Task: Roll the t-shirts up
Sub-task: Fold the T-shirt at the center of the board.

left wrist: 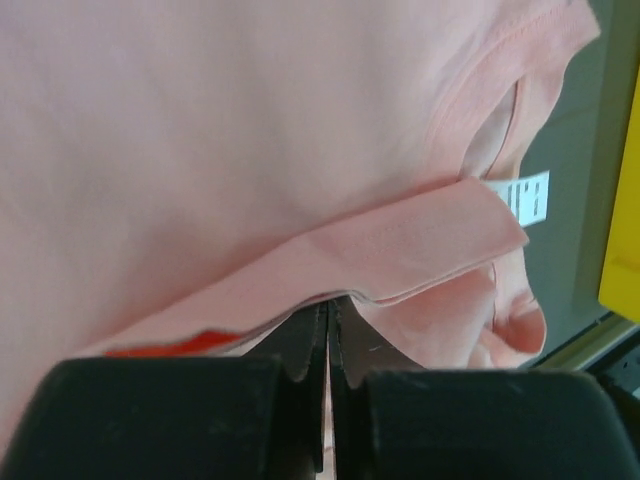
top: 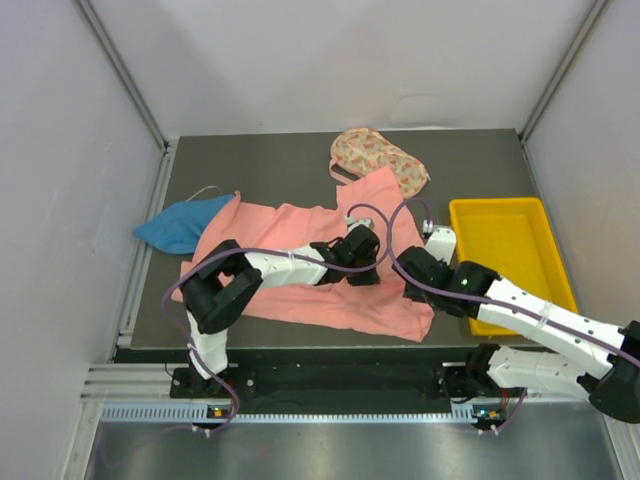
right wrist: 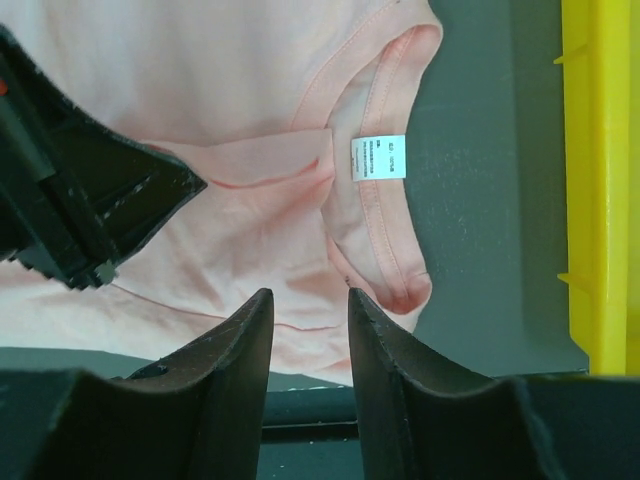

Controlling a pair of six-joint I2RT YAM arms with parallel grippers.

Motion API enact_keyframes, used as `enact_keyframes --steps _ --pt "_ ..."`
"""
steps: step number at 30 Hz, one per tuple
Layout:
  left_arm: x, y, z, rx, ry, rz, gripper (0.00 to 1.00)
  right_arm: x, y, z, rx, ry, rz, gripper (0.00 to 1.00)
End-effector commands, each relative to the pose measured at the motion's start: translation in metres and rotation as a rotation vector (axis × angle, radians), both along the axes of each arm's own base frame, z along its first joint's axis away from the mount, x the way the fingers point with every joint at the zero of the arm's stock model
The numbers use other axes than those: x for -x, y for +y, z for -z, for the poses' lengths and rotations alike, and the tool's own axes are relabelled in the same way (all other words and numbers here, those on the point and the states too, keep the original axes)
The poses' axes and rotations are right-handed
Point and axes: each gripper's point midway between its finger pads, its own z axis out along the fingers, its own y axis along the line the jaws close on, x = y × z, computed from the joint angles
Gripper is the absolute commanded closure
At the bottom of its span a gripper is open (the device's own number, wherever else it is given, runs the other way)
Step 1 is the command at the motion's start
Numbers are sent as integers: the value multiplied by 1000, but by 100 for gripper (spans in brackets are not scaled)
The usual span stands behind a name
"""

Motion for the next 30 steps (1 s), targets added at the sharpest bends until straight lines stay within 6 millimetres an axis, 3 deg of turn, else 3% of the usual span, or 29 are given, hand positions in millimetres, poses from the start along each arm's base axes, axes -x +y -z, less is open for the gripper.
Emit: enact_keyframes --steps 1,7,8,10,13,16,17,19,20,22,23,26,28,29,30 --pt "-33 -26 -17 43 -81 -19 97 -12 5 -19 -17 -44 9 64" --pt "-66 -27 -42 122 -103 -34 85 -20 10 -21 -24 -43 -1 63" --pt "-69 -25 -48 126 -115 -29 78 -21 11 -20 -23 -34 -7 63" --pt "-78 -11 -63 122 -147 -44 72 -27 13 -21 -34 -30 -15 62" --pt "-95 30 -89 103 -197 -140 62 -35 23 -23 -77 -35 -50 62" --pt "-117 105 -111 57 -237 -311 59 -42 37 -23 -113 -44 -88 62" --pt "-130 148 -111 17 -228 -410 59 -46 43 -24 -126 -54 -104 62" --pt "-135 204 -126 -20 -264 -521 58 -46 51 -19 -138 -40 -136 61" --pt "-140 249 -123 -76 -249 -619 57 -47 53 -18 -135 -42 -151 61" --pt "-139 301 -133 -147 -266 -742 55 -50 62 -17 -151 -46 -184 61" --pt "-143 339 -136 -185 -267 -842 56 -51 64 -16 -146 -48 -199 61" --pt "-128 414 -129 -306 -218 -1042 54 -51 77 -11 -164 -33 -255 61" --pt "-120 446 -118 -336 -167 -1138 53 -50 84 -7 -181 -20 -283 61" --pt "-113 472 -104 -347 -111 -1207 53 -49 84 -4 -175 -13 -293 60" --pt "-110 480 -98 -341 -84 -1229 53 -48 85 -2 -176 -9 -300 60"
